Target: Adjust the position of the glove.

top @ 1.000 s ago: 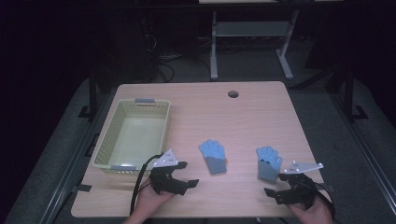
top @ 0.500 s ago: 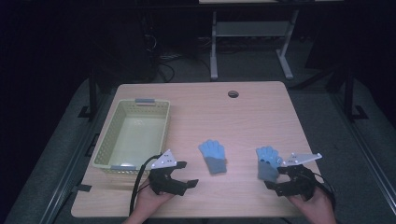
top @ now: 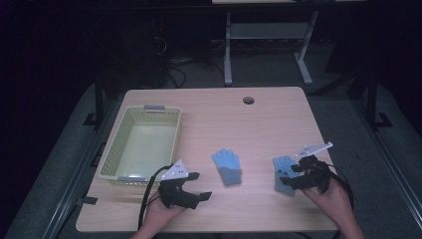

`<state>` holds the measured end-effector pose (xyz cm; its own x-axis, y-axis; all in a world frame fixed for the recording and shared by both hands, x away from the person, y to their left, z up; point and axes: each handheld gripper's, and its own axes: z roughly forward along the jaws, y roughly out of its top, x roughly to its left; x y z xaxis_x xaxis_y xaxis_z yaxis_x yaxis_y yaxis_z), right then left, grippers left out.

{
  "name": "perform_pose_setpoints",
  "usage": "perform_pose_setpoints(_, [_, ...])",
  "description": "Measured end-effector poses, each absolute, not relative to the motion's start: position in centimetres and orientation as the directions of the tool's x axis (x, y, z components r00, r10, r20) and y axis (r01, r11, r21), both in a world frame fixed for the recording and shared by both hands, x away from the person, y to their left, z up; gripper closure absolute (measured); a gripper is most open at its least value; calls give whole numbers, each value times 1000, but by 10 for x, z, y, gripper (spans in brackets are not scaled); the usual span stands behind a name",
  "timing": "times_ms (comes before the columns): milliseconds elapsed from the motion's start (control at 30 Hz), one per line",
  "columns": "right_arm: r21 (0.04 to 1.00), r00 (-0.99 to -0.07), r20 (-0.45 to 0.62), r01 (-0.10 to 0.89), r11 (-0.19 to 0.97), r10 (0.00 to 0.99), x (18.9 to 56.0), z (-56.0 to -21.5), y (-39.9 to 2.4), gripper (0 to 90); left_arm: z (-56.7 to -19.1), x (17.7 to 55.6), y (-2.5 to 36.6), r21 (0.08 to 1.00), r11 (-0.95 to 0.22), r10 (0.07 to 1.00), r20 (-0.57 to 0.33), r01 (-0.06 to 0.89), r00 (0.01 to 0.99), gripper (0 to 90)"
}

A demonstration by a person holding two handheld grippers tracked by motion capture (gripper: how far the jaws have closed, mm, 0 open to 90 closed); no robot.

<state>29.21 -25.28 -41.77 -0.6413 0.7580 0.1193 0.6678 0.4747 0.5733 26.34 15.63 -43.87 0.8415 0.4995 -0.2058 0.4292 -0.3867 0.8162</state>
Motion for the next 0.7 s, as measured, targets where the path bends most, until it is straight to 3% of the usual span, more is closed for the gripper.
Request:
perform_pose_setpoints(500, [498, -629, 122, 708, 501, 767, 320, -420, -252, 438, -438, 262, 157, 827, -373, 502, -202, 421, 841, 185])
perform_pose_setpoints(700, [425, -633, 111, 727, 540, 766, 329, -433, -249, 506, -440, 264, 157, 821, -370, 504, -215, 434, 836, 186])
